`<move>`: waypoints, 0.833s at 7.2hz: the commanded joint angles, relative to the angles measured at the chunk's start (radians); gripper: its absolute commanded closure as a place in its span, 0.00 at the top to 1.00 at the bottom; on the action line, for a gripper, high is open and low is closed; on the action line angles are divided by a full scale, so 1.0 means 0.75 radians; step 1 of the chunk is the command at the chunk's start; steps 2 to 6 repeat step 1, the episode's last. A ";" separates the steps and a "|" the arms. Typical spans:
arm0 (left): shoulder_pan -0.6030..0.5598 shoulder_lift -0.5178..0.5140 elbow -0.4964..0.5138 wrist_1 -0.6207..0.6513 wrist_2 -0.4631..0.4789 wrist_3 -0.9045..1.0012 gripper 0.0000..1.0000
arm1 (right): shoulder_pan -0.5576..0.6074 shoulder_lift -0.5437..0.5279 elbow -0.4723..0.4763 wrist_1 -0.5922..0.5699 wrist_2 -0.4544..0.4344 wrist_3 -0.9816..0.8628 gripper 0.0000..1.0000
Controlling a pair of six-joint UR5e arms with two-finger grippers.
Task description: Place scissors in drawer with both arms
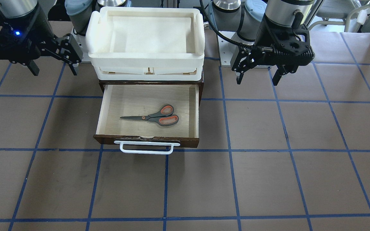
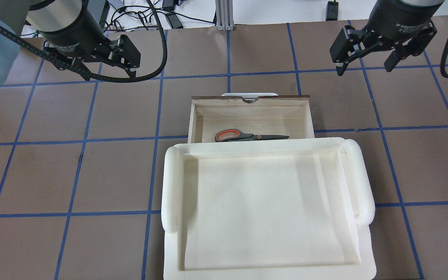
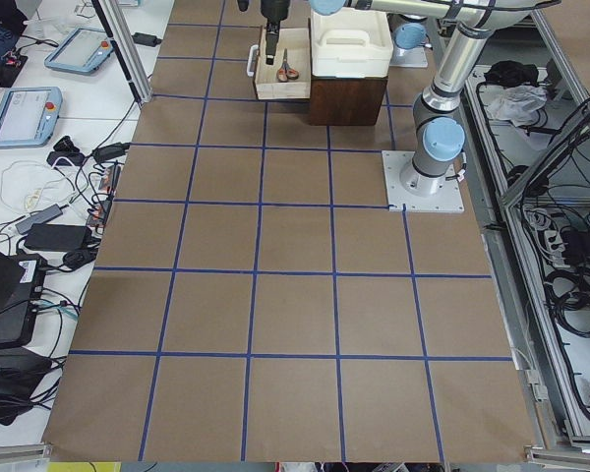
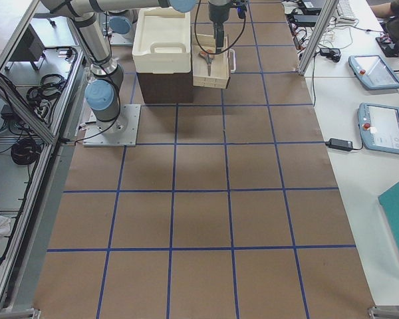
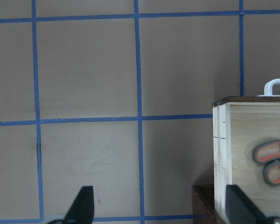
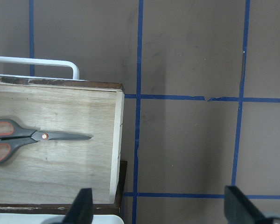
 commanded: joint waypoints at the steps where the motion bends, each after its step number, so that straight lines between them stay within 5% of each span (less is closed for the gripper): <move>1: 0.015 0.000 0.004 -0.002 0.004 0.005 1.00 | 0.000 -0.004 0.005 -0.001 0.000 0.006 1.00; 6: 0.015 0.000 0.004 -0.002 0.004 0.005 1.00 | 0.000 -0.004 0.005 -0.001 0.000 0.006 1.00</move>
